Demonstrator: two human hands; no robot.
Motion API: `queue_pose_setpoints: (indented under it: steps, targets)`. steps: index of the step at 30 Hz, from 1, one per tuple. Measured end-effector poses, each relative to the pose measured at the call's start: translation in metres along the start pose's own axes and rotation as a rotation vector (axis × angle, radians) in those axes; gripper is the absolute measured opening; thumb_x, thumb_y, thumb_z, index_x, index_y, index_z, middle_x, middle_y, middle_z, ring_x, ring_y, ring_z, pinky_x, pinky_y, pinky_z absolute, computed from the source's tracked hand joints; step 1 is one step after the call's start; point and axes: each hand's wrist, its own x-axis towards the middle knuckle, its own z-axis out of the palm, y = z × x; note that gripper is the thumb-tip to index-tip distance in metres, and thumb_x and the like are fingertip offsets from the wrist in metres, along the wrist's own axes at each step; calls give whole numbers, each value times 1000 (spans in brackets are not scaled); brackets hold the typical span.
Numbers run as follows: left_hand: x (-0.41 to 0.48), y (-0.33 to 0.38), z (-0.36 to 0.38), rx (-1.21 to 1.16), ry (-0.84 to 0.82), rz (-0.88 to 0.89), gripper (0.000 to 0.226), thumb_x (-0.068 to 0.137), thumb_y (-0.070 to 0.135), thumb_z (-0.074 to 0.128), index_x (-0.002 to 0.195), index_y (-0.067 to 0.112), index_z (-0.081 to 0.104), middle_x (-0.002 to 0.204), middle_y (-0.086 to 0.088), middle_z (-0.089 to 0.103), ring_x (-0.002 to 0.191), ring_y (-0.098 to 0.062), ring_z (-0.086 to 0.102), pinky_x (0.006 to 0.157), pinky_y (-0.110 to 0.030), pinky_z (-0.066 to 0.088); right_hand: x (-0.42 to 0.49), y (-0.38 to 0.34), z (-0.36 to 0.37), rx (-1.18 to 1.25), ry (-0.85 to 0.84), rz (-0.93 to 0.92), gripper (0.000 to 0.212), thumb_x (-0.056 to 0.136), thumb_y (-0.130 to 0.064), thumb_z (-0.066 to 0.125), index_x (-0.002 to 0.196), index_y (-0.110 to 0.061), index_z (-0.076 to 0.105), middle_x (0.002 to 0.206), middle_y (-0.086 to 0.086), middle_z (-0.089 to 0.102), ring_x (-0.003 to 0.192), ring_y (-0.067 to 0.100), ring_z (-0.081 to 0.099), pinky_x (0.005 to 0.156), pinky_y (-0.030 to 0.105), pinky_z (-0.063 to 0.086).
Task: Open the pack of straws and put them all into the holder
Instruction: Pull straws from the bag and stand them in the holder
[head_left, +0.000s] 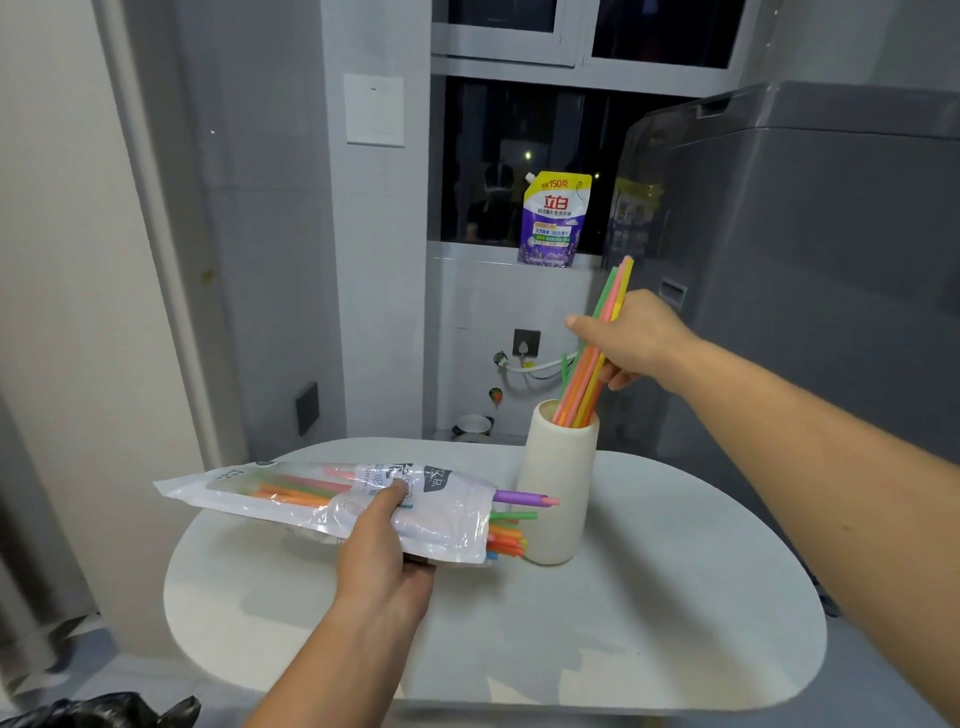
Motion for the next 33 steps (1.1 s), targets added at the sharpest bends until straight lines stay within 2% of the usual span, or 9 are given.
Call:
queue_pose_setpoints:
  steps: [7, 10, 13, 16, 19, 22, 25, 30, 33]
  targets:
    - [2, 1, 0, -16, 2, 8, 39, 93, 12, 67, 133, 9, 63, 130, -15, 71, 118, -34, 68, 102, -69, 47, -4, 11, 9, 31, 13, 5, 39, 84, -47, 73, 93, -10, 64, 84, 10, 72, 63, 22, 73, 61, 35, 63]
    - [3, 1, -1, -5, 13, 6, 42, 91, 13, 69, 132, 9, 63, 131, -17, 70, 120, -38, 67, 99, -76, 44, -10, 13, 10, -12, 161, -27, 57, 77, -57, 75, 112, -16, 58, 101, 5, 66, 71, 22, 71, 60, 36, 62]
    - [3, 1, 0, -12, 31, -2, 39, 91, 12, 69, 130, 9, 64, 129, -17, 71, 118, -38, 68, 99, -75, 45, -18, 12, 9, 21, 274, -58, 74, 70, -63, 76, 125, -21, 51, 117, 6, 59, 94, 28, 67, 73, 45, 61]
    - [2, 3, 1, -18, 21, 0, 36, 93, 11, 68, 129, 10, 64, 128, -14, 72, 117, -33, 69, 102, -67, 48, -30, 11, 8, 55, 402, -132, 66, 79, -53, 74, 130, -22, 48, 122, 5, 55, 104, 22, 59, 75, 31, 52]
    - [1, 4, 2, -12, 17, 5, 34, 95, 10, 66, 129, 10, 64, 128, -12, 72, 117, -30, 69, 104, -60, 51, -45, 11, 13, 43, 496, -245, 46, 93, -36, 65, 134, -25, 48, 118, 2, 51, 96, 16, 56, 73, 26, 50]
    - [1, 4, 1, 2, 14, 7, 37, 94, 11, 67, 131, 9, 63, 130, -14, 71, 118, -33, 69, 102, -67, 48, -47, 15, 19, -58, 426, -386, 47, 100, -26, 54, 145, -29, 42, 134, -1, 44, 114, 18, 52, 88, 32, 50]
    - [3, 3, -2, 16, 6, 10, 39, 94, 12, 66, 133, 10, 62, 130, -14, 71, 117, -34, 69, 100, -70, 48, -44, 17, 22, -140, 258, -485, 49, 104, -24, 41, 152, -24, 36, 154, -3, 38, 141, 17, 30, 113, 38, 33]
    - [0, 3, 1, 11, -10, 1, 38, 95, 12, 65, 133, 10, 62, 130, -13, 71, 116, -32, 70, 100, -67, 49, -56, 20, 36, -99, 81, -570, 53, 105, -31, 36, 156, -31, 23, 162, -8, 26, 148, 12, 19, 115, 32, 18]
    - [0, 3, 0, 10, -23, -2, 40, 95, 12, 65, 135, 10, 61, 131, -13, 71, 119, -32, 69, 103, -68, 47, -52, 24, 48, -366, 10, -564, 51, 106, -38, 24, 156, -27, 27, 166, -6, 15, 153, 14, 6, 122, 39, 8]
